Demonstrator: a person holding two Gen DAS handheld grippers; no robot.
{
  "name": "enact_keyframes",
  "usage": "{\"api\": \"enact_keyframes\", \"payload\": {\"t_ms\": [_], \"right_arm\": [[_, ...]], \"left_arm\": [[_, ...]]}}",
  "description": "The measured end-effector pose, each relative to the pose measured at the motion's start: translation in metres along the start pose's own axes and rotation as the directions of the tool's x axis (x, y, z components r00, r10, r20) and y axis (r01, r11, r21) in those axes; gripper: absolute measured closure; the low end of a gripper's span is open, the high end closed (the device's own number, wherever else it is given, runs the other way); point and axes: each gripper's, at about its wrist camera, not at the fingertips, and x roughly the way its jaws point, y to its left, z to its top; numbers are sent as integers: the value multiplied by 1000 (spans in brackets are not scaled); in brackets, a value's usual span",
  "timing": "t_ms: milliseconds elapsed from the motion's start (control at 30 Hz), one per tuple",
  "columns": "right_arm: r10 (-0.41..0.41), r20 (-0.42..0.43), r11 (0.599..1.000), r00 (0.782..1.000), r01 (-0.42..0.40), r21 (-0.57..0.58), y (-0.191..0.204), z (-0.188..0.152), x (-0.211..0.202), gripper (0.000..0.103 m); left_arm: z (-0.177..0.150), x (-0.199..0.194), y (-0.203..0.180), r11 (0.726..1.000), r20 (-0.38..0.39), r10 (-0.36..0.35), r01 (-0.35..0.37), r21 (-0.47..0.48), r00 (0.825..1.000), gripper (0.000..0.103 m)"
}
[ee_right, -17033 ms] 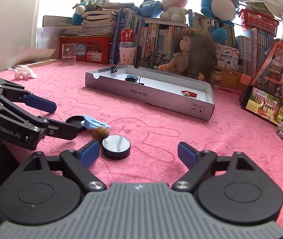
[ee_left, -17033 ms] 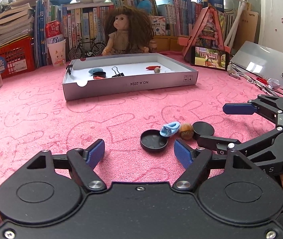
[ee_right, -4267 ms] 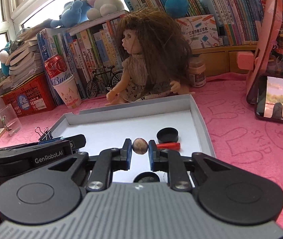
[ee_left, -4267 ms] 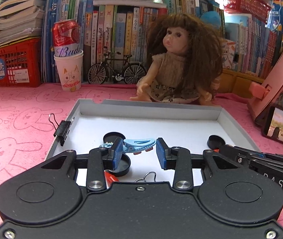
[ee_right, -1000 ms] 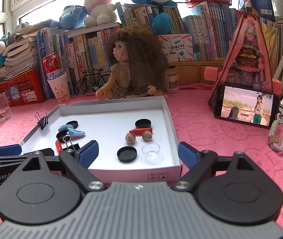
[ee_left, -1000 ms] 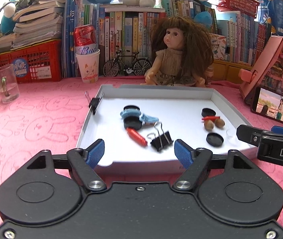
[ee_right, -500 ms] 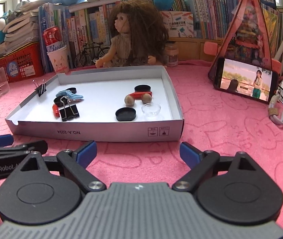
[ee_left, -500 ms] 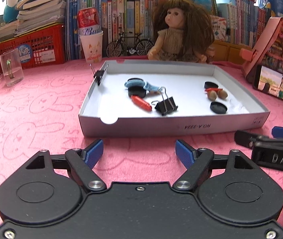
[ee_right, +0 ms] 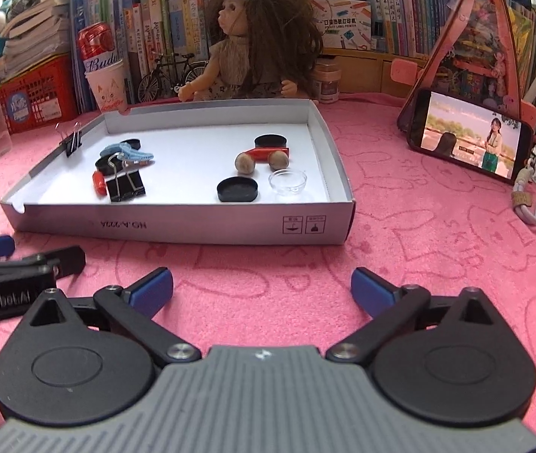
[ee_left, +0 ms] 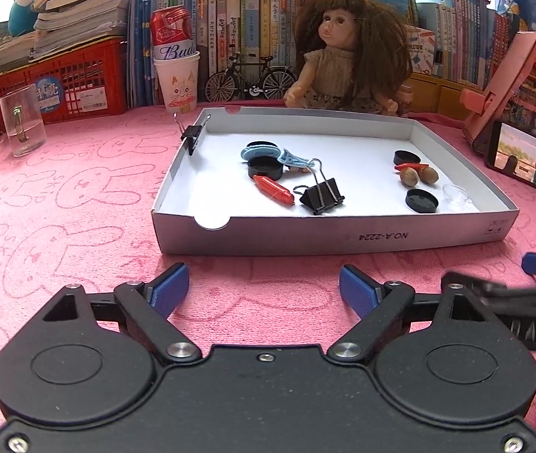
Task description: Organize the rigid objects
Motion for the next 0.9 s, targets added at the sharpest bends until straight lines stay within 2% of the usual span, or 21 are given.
{"api": "enact_keyframes", "payload": {"t_ms": [67, 367, 700, 900], "right_arm": [[-4, 2, 1000, 1000, 4, -26, 4, -1, -1, 0], [-15, -1, 1000, 1000, 15, 17, -1, 14, 9, 0], [-29, -28, 1000, 999, 29, -5, 4, 15, 17, 0], [-29, -28, 1000, 999, 29, -6, 4, 15, 17, 0]], "left_arm": [[1, 1, 0, 1000, -2, 6, -6, 3, 1000, 16], [9, 10, 6, 999, -20, 46, -46, 2, 999, 14], [10, 18, 9, 998, -43, 54, -55, -14, 998, 0], [10, 18, 8, 998, -43, 56, -56, -14, 998, 0]]}}
